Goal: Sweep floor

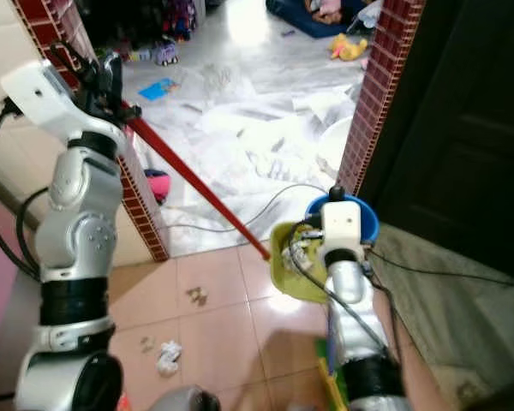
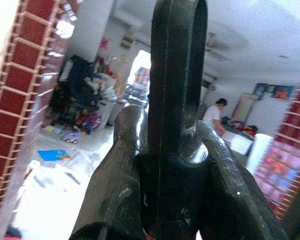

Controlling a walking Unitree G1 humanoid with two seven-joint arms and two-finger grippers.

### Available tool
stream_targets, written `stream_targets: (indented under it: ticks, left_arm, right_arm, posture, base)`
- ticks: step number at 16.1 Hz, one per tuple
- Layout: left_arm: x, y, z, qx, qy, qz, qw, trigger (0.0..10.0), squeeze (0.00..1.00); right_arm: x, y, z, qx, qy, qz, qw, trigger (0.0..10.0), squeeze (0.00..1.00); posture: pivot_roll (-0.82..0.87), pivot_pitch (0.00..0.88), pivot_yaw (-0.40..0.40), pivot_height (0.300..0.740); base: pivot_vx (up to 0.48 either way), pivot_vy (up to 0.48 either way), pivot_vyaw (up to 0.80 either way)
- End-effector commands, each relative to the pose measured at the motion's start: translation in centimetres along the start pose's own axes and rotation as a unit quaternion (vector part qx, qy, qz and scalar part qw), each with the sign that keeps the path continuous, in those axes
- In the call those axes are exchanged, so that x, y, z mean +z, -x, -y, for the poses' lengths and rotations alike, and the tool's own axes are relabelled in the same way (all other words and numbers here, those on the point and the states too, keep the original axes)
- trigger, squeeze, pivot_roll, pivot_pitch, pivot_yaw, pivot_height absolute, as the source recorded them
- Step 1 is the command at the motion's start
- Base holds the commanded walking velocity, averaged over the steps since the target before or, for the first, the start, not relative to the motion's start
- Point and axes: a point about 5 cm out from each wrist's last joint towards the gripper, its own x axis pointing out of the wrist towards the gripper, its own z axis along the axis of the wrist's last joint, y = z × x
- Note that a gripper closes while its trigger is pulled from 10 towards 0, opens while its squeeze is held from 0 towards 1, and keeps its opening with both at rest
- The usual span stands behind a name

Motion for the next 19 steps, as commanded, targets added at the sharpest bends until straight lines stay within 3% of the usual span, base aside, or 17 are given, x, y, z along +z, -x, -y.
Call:
stream_targets:
  ticks: [1, 9, 19]
  left_arm:
    - [1.7, -0.24, 0.74, -0.008, -0.003, 0.038, 0.999, 10.0, 0.0]
    - [1.54, -0.23, 0.59, -0.002, -0.008, 0.032, 0.999, 10.0, 0.0]
    - [0.95, 0.12, 0.7, -0.004, -0.014, 0.019, 1.0, 10.0, 0.0]
  right_arm:
    - [1.01, -0.34, 0.41, 0.0, 0.013, 0.027, 1.0, 10.0, 0.0]
    - [0.88, -0.34, 0.0, 0.01, 0.013, 0.024, 1.0, 10.0, 0.0]
    - [0.78, -0.43, -0.23, 0.014, 0.015, 0.022, 1.0, 10.0, 0.0]
  posture:
    - [-0.06, 0.0, 0.06, 0.74]
    - [-0.06, 0.0, 0.063, 0.74]
    - [-0.06, 0.0, 0.062, 0.74]
  base:
    - [0.458, 0.0, 0.0]
    - [0.448, 0.0, 0.0]
    - [0.391, -0.274, 0.0]
